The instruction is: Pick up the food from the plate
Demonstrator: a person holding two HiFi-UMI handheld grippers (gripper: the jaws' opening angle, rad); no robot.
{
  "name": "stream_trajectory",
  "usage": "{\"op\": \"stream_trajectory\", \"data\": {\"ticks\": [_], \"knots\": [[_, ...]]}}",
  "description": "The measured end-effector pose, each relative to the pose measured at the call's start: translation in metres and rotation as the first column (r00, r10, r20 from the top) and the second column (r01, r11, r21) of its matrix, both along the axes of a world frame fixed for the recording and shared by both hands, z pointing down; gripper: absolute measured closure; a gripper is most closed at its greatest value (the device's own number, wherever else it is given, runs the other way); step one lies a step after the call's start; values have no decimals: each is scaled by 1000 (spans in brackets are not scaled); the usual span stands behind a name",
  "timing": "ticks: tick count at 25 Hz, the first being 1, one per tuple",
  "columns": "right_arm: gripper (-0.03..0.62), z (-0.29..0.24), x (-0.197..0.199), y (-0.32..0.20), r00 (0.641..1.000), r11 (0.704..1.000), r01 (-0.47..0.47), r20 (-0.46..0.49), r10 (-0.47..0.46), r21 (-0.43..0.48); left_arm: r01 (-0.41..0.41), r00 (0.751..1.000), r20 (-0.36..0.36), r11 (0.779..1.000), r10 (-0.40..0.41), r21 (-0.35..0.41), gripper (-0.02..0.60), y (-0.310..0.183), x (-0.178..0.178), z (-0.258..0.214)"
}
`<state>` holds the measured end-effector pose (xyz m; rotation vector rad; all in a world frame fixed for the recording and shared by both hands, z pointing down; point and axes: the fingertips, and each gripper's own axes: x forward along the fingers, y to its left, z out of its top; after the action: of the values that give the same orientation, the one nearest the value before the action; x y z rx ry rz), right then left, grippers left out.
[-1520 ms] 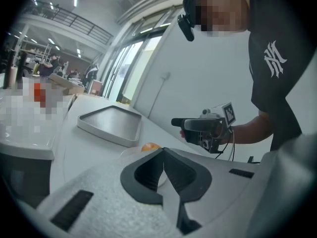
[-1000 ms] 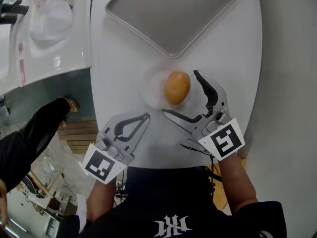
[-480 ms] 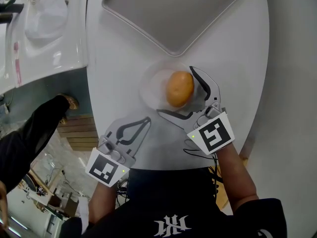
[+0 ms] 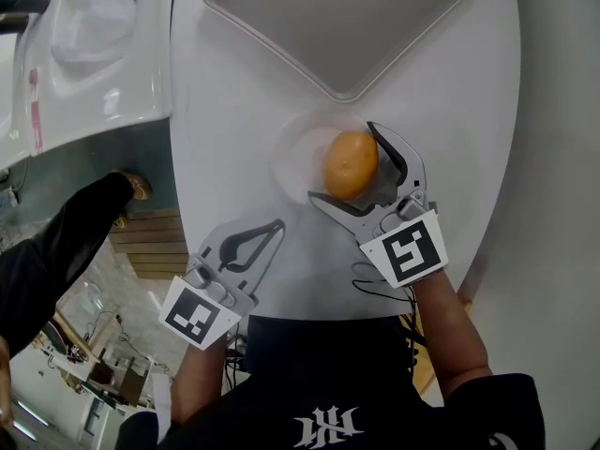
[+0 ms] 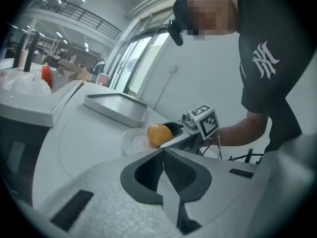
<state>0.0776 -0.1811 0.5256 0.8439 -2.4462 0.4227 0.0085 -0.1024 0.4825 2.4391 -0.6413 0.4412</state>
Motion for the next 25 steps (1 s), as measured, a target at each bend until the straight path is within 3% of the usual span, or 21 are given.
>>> {"op": "stream_trajectory", "data": {"ticks": [11,20,25], "knots": [[88,-1,-5,1,999,999,9,-49,-7,36,17,1000,-4,1000,-17,12,578,23,-16,-5],[89,-33,-13,20,999,996,-45,-3,45,71,35,999,-23,998,-34,50,578,56,-41,-18],[89,-62,-15,54,991,990,-123,52,119,67,-5,999,-46,996,9,85,578,91,-49,-36]]}}
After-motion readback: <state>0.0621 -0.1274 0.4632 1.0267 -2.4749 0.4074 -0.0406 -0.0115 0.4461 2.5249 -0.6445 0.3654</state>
